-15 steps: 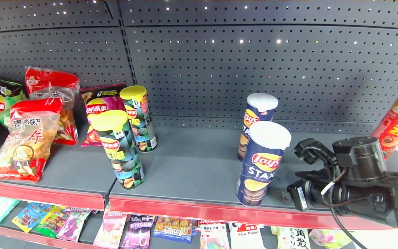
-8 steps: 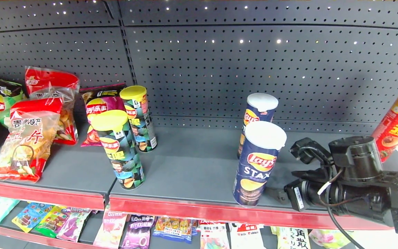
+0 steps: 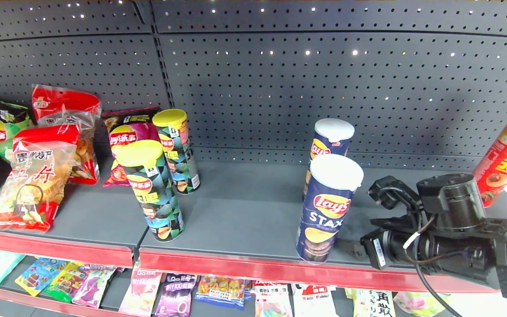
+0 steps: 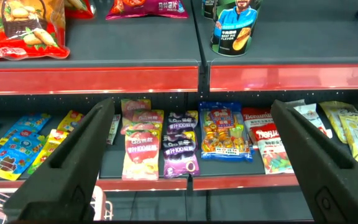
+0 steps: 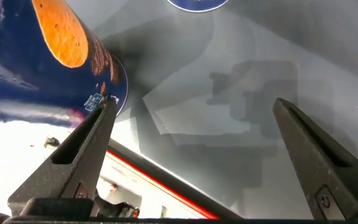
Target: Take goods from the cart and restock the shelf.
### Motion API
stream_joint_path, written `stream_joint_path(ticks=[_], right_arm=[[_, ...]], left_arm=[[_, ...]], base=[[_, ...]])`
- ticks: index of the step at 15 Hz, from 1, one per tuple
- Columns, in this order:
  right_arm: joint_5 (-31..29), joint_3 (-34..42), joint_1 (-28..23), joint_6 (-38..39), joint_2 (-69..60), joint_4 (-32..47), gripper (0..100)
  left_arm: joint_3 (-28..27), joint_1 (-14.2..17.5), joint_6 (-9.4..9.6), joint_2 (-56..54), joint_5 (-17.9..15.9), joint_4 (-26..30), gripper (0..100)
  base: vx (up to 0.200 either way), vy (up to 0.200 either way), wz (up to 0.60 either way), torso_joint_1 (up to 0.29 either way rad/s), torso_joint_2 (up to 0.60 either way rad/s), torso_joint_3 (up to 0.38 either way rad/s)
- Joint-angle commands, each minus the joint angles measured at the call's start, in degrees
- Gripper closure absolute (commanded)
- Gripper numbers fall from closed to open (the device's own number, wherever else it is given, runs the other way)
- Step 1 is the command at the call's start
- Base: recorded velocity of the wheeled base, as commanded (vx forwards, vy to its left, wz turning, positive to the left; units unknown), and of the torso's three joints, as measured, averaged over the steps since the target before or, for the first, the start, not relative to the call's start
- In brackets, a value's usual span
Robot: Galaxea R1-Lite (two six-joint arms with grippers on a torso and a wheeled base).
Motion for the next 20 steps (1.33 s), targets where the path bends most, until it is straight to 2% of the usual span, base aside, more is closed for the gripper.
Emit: stream_joint_path(ticks=[1,6,12,20], right_arm=[[0.0,-0.2,-0.1,0.0,0.0,-0.1,0],[-0.3,0.8,-0.3,0.1,-1.2,-0.1,0],[-1.5,5.7,-1.4,0.0,-10.6,0.0,0],[-2.3,4.0,-1.3,-0.2,-11.6,0.0,0]], left_arm=[[0.0,0.0,-0.02,0.1,0.0,0.0,0],[0.0,0.0,-0.02,0.1,0.0,0.0,0],[0.0,0.0,-0.02,0.1,0.0,0.0,0],[0.0,0.0,-0.02,0.1,0.0,0.0,0]], base=[[0.0,0.0,0.0,0.0,0.0,0.0],[0.0,0.0,0.0,0.0,0.0,0.0],[0.0,0.0,0.0,0.0,0.0,0.0],[0.0,0.0,0.0,0.0,0.0,0.0]])
